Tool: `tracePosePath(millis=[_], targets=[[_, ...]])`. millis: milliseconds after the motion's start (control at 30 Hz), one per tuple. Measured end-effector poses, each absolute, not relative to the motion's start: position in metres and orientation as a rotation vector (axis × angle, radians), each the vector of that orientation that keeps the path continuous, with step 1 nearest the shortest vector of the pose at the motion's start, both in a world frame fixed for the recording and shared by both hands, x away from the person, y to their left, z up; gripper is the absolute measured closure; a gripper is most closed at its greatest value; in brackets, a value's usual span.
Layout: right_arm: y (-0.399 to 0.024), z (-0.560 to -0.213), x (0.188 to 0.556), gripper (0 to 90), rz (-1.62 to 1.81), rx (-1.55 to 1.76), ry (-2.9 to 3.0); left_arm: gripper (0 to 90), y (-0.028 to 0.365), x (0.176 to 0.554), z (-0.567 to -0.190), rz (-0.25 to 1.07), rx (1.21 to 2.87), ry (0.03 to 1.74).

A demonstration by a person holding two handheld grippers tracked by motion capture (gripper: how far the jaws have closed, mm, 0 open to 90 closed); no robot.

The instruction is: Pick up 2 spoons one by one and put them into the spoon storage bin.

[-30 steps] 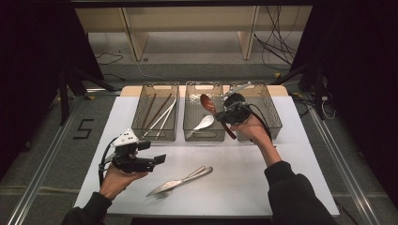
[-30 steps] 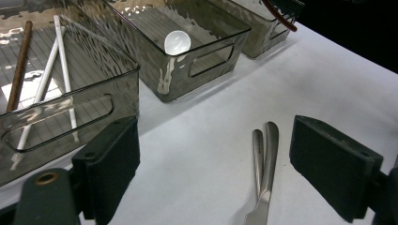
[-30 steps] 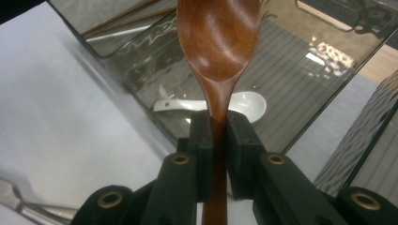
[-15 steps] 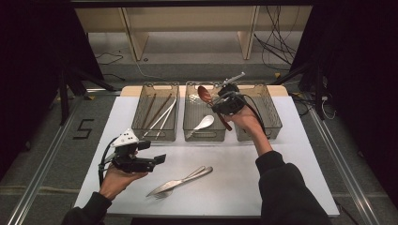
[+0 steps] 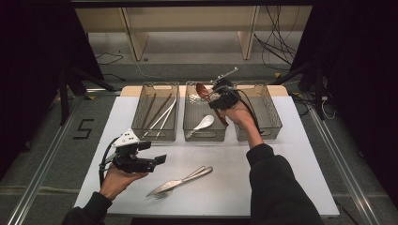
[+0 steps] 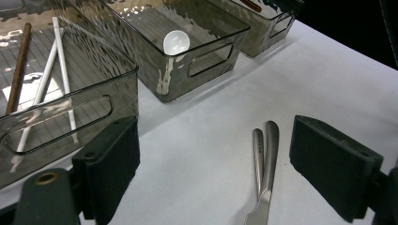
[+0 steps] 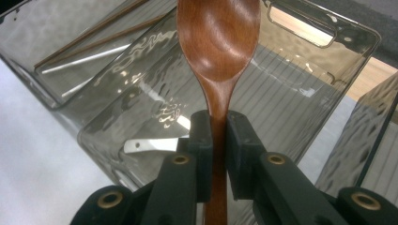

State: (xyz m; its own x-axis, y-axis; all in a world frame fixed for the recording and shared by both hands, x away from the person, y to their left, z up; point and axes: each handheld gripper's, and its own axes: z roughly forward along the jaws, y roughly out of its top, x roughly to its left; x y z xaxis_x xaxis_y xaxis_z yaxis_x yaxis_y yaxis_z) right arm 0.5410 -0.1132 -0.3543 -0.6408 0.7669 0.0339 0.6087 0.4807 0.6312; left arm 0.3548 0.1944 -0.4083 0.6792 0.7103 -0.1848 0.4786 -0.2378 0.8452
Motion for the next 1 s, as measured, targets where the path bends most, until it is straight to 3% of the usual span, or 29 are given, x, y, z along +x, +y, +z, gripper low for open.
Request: tracePosePath(millis=[567,700,1000], targets=[[-0.100,-0.372,0.556,80.9,0.806,1.234,2.469,16.0,0.193,0.355,-0.409,0.292,1.908,0.922],[-0.100,-0.375,0.557,69.8,0.783,1.245,2.477,16.0,0.193,0.354,-0.409,0.291,1.902,0.925],[-0.110,-0.367,0.550,56.0,0.816,1.233,2.487,15.9,0.193,0.354,-0.409,0.291,1.905,0.926]])
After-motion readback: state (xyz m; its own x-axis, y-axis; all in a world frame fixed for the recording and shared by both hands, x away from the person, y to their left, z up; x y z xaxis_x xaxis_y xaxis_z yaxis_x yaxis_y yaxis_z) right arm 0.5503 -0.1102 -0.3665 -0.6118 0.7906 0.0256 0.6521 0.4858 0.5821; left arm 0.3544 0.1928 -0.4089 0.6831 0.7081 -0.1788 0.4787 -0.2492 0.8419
